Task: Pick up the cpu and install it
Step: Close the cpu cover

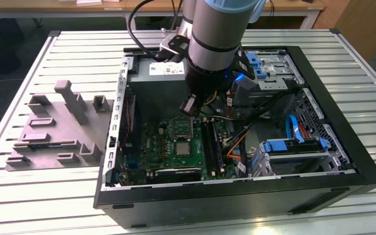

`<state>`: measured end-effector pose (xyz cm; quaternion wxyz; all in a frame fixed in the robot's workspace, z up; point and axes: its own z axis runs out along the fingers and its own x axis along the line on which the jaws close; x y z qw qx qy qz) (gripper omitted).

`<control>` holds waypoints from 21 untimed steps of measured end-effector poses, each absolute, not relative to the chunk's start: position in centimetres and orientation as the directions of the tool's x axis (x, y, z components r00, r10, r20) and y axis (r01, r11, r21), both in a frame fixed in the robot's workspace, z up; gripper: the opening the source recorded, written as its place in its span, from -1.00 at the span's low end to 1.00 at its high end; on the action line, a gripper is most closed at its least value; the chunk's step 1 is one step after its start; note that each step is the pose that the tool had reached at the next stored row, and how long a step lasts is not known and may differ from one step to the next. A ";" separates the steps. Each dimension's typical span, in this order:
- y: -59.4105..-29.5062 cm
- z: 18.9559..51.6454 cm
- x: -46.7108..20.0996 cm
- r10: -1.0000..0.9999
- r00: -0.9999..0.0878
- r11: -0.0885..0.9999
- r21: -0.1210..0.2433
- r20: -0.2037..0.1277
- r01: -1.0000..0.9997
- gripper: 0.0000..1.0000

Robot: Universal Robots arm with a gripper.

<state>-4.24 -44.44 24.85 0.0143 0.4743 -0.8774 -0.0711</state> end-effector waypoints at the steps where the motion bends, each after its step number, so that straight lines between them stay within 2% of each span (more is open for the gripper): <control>1: -44.4 24.8 -4.2 -0.836 -0.548 0.538 0.138 -0.041 -0.831 -0.79; 21: -44.9 24.8 -4.2 -0.858 -0.512 0.505 0.131 -0.030 -0.853 -0.79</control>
